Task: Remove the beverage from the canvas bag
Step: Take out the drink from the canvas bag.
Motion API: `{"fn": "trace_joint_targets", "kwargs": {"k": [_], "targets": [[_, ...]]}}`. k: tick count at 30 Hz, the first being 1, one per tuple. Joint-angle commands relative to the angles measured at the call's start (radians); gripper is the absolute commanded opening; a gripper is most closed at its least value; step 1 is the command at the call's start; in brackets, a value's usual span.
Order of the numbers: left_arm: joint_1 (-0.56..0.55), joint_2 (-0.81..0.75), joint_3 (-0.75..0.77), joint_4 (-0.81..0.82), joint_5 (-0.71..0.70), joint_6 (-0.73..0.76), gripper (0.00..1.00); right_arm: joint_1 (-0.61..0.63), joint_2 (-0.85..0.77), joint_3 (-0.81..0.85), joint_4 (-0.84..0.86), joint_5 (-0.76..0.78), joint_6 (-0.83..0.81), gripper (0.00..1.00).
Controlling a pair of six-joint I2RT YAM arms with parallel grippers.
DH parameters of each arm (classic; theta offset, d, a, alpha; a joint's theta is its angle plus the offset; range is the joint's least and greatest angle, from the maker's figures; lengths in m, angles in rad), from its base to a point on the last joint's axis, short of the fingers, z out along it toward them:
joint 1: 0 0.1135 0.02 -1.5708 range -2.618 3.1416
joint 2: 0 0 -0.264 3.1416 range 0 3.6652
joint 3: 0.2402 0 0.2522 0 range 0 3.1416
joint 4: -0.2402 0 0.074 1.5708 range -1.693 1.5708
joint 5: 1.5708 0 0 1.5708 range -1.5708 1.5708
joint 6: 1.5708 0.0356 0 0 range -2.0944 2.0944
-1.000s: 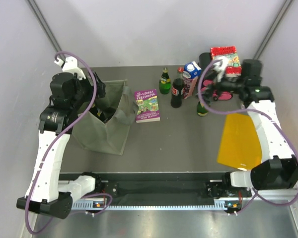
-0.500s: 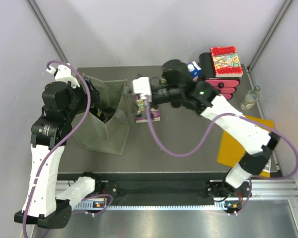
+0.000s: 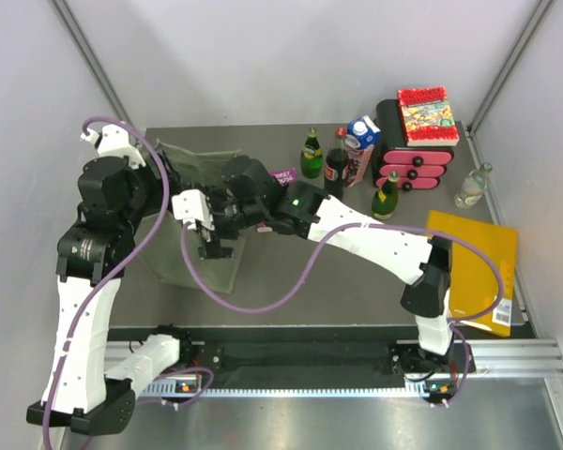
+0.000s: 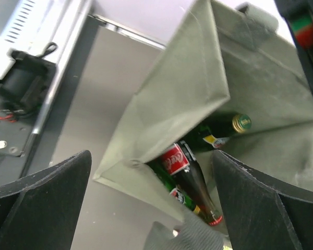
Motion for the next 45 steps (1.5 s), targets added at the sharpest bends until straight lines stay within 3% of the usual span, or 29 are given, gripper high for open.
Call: {"fn": "trace_joint_targets", "kwargs": {"k": [1,4,12,23,27,30,36,45], "targets": [[-0.001,-0.003,-0.013,0.041,0.007,0.019,0.78,0.014,0.019,0.053,0.061,0.053,0.031,0.96],[-0.001,0.007,-0.021,0.045,0.018,0.019,0.78,0.032,0.019,0.015,0.065,0.055,0.014,0.93],[-0.001,0.050,-0.040,0.077,0.065,-0.014,0.79,0.084,-0.108,-0.256,0.180,0.081,-0.078,0.73],[0.009,0.119,-0.058,0.062,0.122,-0.062,0.79,0.112,-0.166,-0.413,0.272,0.066,-0.124,0.53],[0.020,0.136,-0.084,0.030,0.139,-0.074,0.79,0.114,-0.169,-0.444,0.262,-0.001,-0.141,0.34],[0.034,0.136,-0.118,0.018,0.159,-0.068,0.78,0.117,-0.168,-0.468,0.213,-0.090,-0.191,0.26],[0.048,0.130,-0.162,-0.001,0.137,-0.051,0.78,0.121,-0.150,-0.510,0.203,-0.106,-0.242,0.16],[0.071,0.172,-0.247,0.059,0.048,-0.043,0.78,0.124,-0.105,-0.508,0.272,-0.103,-0.225,0.14]]}}
